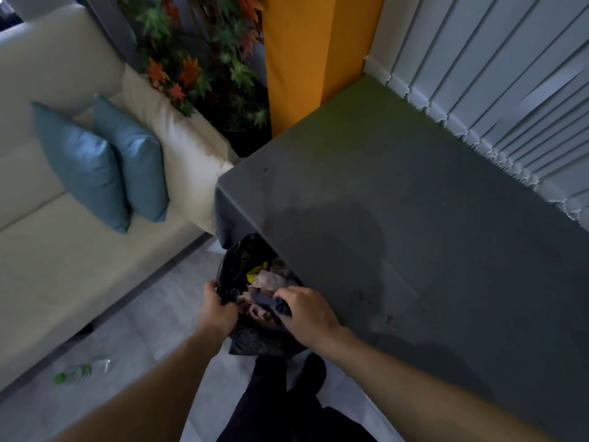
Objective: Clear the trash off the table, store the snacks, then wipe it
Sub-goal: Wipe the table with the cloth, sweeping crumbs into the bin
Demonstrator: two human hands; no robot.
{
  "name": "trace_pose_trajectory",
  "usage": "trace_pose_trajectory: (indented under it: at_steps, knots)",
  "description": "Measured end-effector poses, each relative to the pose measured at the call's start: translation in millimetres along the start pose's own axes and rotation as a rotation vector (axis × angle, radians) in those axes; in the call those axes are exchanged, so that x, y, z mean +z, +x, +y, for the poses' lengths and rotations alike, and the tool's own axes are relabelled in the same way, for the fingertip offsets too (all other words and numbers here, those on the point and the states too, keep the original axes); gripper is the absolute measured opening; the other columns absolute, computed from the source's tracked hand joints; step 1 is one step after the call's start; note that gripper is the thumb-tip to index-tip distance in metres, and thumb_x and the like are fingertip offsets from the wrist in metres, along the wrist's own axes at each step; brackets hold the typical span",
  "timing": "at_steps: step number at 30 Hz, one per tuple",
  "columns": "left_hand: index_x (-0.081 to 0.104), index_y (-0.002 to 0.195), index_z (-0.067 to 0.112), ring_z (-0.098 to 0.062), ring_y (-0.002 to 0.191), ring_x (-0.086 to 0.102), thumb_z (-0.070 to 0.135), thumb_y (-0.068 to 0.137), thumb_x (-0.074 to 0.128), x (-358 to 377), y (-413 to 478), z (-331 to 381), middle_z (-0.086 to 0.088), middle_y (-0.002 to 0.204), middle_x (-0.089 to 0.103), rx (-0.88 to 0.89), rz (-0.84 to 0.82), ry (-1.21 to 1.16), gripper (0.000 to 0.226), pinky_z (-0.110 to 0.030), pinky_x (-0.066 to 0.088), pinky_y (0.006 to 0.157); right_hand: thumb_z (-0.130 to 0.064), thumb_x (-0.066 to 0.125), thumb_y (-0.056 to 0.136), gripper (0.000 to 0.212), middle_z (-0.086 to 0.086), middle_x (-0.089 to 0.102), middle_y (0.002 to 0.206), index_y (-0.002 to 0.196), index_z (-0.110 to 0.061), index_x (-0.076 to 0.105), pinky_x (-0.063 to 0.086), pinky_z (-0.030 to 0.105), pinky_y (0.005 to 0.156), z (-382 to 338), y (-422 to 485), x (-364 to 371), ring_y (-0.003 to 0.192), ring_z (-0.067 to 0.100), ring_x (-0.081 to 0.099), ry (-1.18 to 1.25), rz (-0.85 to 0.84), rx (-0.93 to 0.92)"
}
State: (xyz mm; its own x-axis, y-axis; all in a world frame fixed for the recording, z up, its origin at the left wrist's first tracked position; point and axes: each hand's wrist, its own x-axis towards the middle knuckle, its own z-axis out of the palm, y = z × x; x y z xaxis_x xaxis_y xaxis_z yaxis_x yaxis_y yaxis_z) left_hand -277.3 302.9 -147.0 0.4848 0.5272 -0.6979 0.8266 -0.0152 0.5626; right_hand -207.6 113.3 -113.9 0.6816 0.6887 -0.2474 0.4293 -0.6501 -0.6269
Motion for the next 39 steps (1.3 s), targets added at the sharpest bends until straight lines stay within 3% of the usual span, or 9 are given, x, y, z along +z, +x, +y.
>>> trace_pose_trajectory:
  at_steps: [4,14,17,23,27,32,35,37,39]
  knots:
    - [0.032,0.136,0.027,-0.030,0.098,0.058,0.005,0.093,0.054,0.8,-0.3,0.0,-0.008,0.108,0.054,0.005,0.013,-0.001,0.054,-0.050,0.058,0.079,0.007,0.064,0.076,0.036,0.008,0.061,0.116,0.108,-0.007,0.067,0.049,0.036,0.089,3.6,4.9,-5.8,0.109,0.026,0.057,0.070,0.013,0.016]
    - [0.032,0.136,0.028,-0.030,0.100,0.057,0.003,0.091,0.053,0.2,-1.8,1.7,-0.005,0.109,0.052,-0.009,0.005,0.010,0.056,-0.044,0.059,0.069,-0.010,0.068,0.080,0.030,0.006,0.064,0.110,0.109,-0.018,0.066,0.052,0.039,0.082,5.3,8.5,-7.5,0.101,0.028,0.062,0.072,0.035,0.087]
    - [0.032,0.136,0.026,-0.028,0.099,0.057,0.003,0.090,0.053,-1.6,-1.8,2.2,-0.006,0.111,0.053,0.003,0.006,0.020,0.056,-0.041,0.057,0.066,-0.016,0.070,0.079,0.021,0.004,0.070,0.096,0.099,-0.019,0.065,0.052,0.035,0.075,4.4,11.0,-17.4,0.091,0.024,0.065,0.181,0.224,0.114]
    - [0.030,0.135,0.031,-0.031,0.098,0.060,0.011,0.090,0.058,-4.9,-2.8,5.7,-0.007,0.109,0.055,-0.028,-0.027,0.018,0.056,-0.050,0.060,0.073,0.003,0.072,0.075,0.041,0.009,0.065,0.124,0.115,-0.008,0.072,0.042,0.031,0.100,49.7,46.6,-76.5,0.112,0.029,0.056,0.121,0.772,0.179]
    - [0.030,0.135,0.031,-0.032,0.099,0.060,0.011,0.092,0.057,-2.6,-3.9,8.6,-0.008,0.111,0.055,-0.037,-0.068,0.014,0.055,-0.048,0.061,0.070,-0.019,0.068,0.090,0.041,-0.001,0.057,0.141,0.130,-0.019,0.064,0.039,0.036,0.107,79.2,51.6,-85.2,0.123,0.029,0.046,-0.087,0.485,0.366]
    - [0.030,0.135,0.033,-0.030,0.100,0.058,0.009,0.093,0.053,5.2,-8.5,11.8,-0.001,0.101,0.052,-0.043,-0.127,0.056,0.054,-0.045,0.059,0.074,-0.002,0.067,0.081,0.043,0.000,0.068,0.125,0.122,-0.013,0.070,0.046,0.034,0.099,62.7,30.0,-55.9,0.113,0.024,0.053,0.003,0.212,-0.012]
    - [0.031,0.130,0.036,-0.032,0.104,0.059,0.009,0.093,0.052,12.1,-12.5,12.7,-0.005,0.108,0.054,-0.026,-0.155,0.099,0.050,-0.053,0.057,0.085,0.008,0.066,0.072,0.043,0.005,0.072,0.111,0.111,-0.007,0.073,0.049,0.033,0.092,64.4,25.6,-71.1,0.104,0.026,0.058,0.033,0.375,-0.132]
    - [0.031,0.128,0.036,-0.033,0.104,0.059,0.008,0.094,0.052,15.0,-15.2,12.6,-0.005,0.108,0.054,-0.023,-0.176,0.104,0.049,-0.053,0.058,0.085,0.009,0.066,0.067,0.045,0.005,0.072,0.110,0.108,-0.009,0.073,0.048,0.039,0.092,79.5,27.4,-90.2,0.102,0.031,0.059,-0.013,0.662,0.028]
    - [0.031,0.126,0.036,-0.032,0.101,0.061,0.009,0.094,0.053,16.2,-18.3,11.4,-0.004,0.105,0.055,-0.026,-0.200,0.097,0.047,-0.050,0.060,0.078,-0.005,0.067,0.077,0.039,-0.002,0.069,0.119,0.113,-0.020,0.072,0.039,0.044,0.095,97.2,28.3,-111.4,0.113,0.033,0.052,-0.097,0.795,0.419]
